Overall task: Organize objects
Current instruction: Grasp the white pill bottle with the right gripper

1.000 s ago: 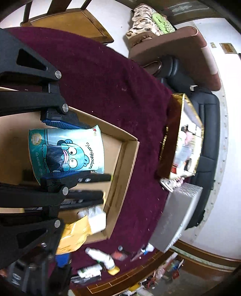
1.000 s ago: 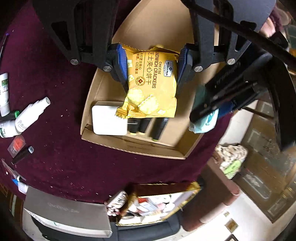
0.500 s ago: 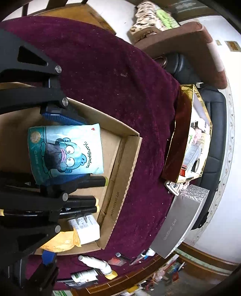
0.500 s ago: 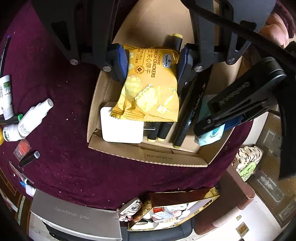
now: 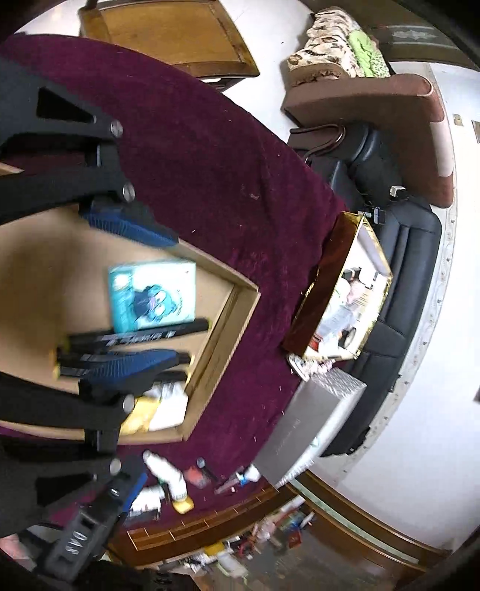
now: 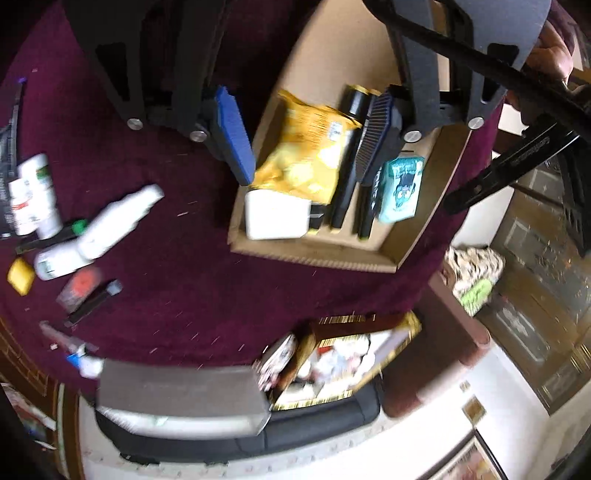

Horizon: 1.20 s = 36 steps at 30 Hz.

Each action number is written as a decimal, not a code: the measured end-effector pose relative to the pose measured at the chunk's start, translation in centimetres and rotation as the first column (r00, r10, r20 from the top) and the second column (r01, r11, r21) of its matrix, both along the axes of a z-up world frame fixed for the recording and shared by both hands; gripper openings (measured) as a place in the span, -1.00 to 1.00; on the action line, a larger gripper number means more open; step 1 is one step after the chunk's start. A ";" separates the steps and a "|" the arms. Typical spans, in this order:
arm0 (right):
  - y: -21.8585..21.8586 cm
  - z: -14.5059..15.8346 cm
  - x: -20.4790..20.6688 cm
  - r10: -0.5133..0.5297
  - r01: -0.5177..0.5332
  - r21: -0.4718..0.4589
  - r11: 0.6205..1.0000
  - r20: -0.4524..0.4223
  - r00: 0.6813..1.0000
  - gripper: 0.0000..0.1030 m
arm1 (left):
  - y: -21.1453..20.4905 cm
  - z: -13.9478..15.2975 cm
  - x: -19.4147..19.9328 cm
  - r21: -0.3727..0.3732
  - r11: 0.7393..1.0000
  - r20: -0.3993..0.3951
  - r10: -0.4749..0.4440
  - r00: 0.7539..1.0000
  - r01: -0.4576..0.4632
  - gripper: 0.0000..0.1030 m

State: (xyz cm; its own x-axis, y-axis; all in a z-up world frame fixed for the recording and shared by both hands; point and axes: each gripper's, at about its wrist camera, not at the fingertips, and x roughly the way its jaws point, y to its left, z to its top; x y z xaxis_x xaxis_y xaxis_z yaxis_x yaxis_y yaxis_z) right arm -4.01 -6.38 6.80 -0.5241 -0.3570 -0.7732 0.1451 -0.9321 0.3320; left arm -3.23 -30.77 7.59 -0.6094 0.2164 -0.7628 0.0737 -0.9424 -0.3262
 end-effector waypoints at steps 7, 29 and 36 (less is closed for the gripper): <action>9.9 2.0 3.1 -0.128 0.128 0.004 0.992 -0.044 0.991 0.26 | 5.6 2.0 3.3 0.062 0.987 -0.002 -0.147 0.989 0.147 0.11; 24.6 -3.1 5.9 -0.340 0.341 -0.089 0.936 0.031 0.940 0.30 | 25.4 -4.8 11.5 -0.090 0.877 0.094 -0.465 0.880 0.472 0.11; 23.2 -3.6 3.6 -0.261 0.266 -0.210 0.941 0.050 0.964 0.30 | 25.0 -5.9 11.5 -0.051 0.892 0.079 -0.445 0.892 0.449 0.23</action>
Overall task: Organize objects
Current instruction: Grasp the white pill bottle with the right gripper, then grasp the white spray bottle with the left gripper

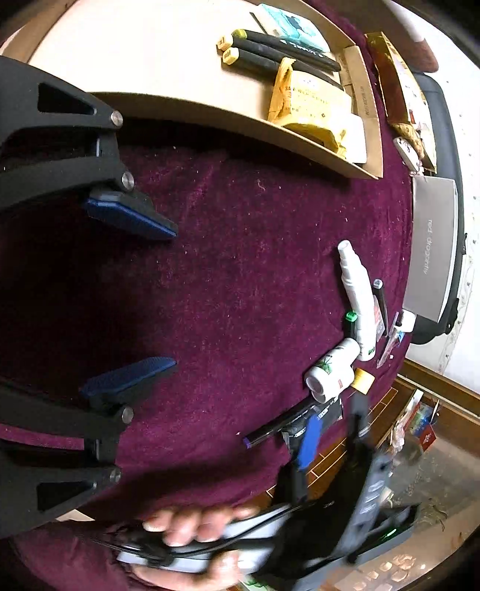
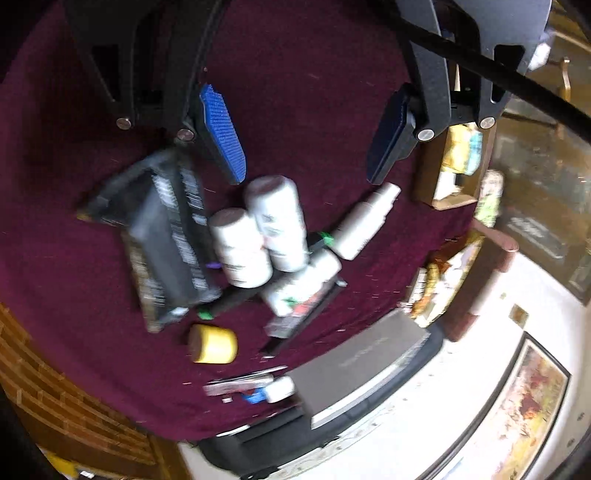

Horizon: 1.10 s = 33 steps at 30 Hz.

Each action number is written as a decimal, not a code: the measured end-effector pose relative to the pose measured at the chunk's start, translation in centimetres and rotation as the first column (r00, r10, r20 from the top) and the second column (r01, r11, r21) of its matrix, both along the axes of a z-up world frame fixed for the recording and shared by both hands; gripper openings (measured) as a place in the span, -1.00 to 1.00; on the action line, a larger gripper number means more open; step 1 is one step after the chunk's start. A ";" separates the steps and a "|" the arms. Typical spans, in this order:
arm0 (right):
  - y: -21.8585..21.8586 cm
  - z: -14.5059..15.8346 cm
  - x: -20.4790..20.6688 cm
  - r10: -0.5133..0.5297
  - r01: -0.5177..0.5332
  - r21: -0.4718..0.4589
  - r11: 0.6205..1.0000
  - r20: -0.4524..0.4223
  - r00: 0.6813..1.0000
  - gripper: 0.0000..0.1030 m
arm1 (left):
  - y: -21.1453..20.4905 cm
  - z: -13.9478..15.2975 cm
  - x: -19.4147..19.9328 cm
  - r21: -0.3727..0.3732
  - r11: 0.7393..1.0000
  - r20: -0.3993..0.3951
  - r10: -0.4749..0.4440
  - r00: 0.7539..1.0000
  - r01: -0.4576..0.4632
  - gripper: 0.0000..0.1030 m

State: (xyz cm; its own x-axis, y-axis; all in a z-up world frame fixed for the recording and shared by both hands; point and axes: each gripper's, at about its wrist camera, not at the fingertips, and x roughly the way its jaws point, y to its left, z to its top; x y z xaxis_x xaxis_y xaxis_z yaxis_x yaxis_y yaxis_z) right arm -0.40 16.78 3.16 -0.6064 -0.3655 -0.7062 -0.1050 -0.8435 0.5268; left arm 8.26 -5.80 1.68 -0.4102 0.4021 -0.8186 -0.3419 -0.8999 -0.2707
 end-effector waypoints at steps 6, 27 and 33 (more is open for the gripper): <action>-2.5 0.6 -4.5 0.083 -0.084 0.098 0.992 0.011 0.996 0.30 | 1.8 -0.5 2.0 -0.080 0.996 -0.107 -0.042 0.993 0.034 0.54; -2.0 -3.3 -1.6 0.022 -0.045 0.201 0.979 0.116 0.993 -0.39 | 1.8 5.7 -5.7 -0.155 0.987 -0.234 -0.082 0.969 0.047 0.65; 0.1 -3.7 0.1 0.023 -0.025 0.065 0.998 0.030 0.999 -0.39 | 6.0 3.7 -14.0 -0.330 0.942 -0.257 -0.152 0.954 0.062 0.65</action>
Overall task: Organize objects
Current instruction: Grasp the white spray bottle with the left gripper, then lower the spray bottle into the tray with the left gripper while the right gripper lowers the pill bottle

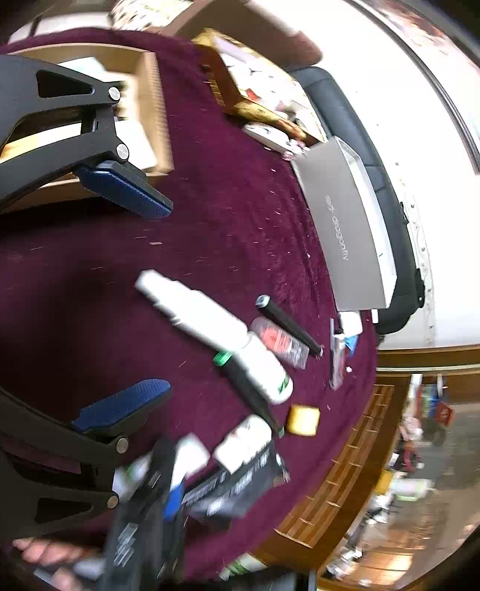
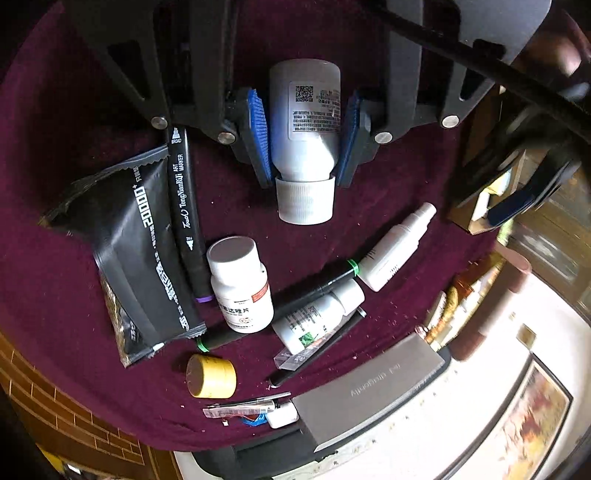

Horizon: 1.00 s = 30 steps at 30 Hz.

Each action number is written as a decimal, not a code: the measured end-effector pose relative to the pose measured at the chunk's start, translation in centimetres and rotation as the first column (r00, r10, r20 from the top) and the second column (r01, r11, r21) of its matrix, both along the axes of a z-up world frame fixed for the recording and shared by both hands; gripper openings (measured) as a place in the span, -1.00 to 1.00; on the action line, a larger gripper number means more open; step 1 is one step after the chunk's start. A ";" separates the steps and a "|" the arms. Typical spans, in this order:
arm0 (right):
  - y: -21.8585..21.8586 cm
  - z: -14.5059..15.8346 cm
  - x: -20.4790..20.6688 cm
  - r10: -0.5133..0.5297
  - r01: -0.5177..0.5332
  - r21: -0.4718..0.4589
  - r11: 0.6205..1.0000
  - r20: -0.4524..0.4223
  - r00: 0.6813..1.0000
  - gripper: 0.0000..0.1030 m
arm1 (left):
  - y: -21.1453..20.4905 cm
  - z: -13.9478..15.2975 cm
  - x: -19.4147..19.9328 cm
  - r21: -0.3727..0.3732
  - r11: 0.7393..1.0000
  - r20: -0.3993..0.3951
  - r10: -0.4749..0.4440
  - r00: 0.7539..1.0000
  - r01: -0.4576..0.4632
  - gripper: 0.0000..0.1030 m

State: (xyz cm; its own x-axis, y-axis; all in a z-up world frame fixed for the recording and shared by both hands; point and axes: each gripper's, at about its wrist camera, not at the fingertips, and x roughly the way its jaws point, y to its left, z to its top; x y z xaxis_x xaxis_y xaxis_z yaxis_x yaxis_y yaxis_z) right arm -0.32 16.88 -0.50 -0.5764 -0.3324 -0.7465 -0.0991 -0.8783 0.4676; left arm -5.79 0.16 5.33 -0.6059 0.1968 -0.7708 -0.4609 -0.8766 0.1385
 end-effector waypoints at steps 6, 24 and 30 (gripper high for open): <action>0.0 0.0 0.0 0.015 -0.015 0.006 1.000 -0.019 1.000 -0.39 | 3.0 -4.0 -3.5 -0.165 0.985 -0.009 -0.043 0.999 0.041 0.65; -0.3 0.5 0.0 0.016 -0.013 0.059 0.998 -0.048 0.999 -0.39 | -1.1 -0.6 1.8 0.103 0.994 0.116 0.023 0.993 -0.035 -0.52; -1.7 0.7 -0.1 0.034 -0.025 0.160 0.987 -0.056 0.998 -0.39 | -8.5 3.1 7.4 0.224 0.969 0.085 0.087 0.993 -0.104 -0.51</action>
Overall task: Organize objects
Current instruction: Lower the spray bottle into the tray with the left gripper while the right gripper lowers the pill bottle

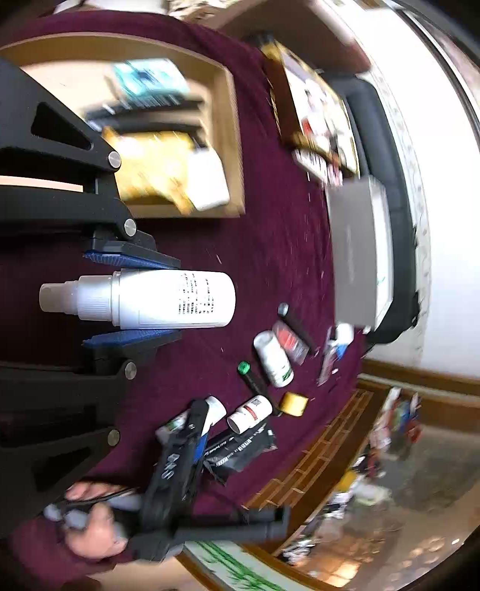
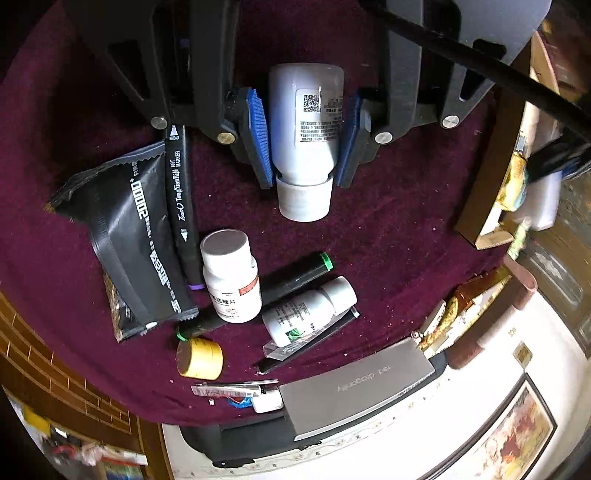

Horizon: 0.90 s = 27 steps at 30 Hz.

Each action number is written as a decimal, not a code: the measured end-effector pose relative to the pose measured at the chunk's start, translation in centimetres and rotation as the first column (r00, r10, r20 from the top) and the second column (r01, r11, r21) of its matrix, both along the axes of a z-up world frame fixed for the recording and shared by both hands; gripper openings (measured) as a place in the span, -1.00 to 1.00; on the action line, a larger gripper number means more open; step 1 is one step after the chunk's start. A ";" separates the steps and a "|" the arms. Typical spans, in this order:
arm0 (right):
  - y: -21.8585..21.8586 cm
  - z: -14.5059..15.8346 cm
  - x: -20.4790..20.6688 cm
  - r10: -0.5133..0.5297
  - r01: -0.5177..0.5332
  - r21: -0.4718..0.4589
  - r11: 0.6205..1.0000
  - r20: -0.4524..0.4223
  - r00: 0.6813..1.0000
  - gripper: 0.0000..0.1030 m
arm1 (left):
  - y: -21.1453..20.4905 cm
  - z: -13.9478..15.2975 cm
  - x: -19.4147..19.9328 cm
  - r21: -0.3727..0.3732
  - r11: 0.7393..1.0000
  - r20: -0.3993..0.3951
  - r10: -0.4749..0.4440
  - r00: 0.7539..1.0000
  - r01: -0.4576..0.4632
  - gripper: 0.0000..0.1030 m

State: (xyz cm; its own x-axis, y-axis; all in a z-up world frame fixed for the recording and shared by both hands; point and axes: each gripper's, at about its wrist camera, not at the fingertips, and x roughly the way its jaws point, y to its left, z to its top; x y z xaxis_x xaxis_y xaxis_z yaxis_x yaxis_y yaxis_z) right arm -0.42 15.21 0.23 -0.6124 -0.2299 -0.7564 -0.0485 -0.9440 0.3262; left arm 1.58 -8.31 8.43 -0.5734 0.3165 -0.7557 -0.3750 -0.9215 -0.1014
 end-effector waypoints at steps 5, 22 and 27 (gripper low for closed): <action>0.2 -0.1 1.6 0.014 -0.010 -0.081 0.997 0.041 0.999 -0.39 | -6.8 1.6 3.4 0.024 0.993 -0.045 0.120 0.992 -0.119 -0.51; -14.1 6.1 2.6 0.313 -0.301 -0.273 0.914 0.002 0.950 -0.37 | -18.8 -2.7 5.0 0.026 0.945 0.015 0.325 0.945 -0.326 -0.51; -19.7 4.8 1.7 0.383 -0.361 -0.251 0.898 0.046 0.923 -0.37 | -19.2 -4.0 3.5 0.010 0.945 0.045 0.325 0.944 -0.326 -0.51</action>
State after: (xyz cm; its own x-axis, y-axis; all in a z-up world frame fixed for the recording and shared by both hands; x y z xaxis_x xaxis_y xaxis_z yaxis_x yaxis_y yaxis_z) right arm 1.27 -4.45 5.08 -0.3780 -0.6037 -0.7019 0.2507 -0.7966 0.5501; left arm 5.10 -27.54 4.41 -0.6149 0.1308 -0.7777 -0.0497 -0.9906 -0.1273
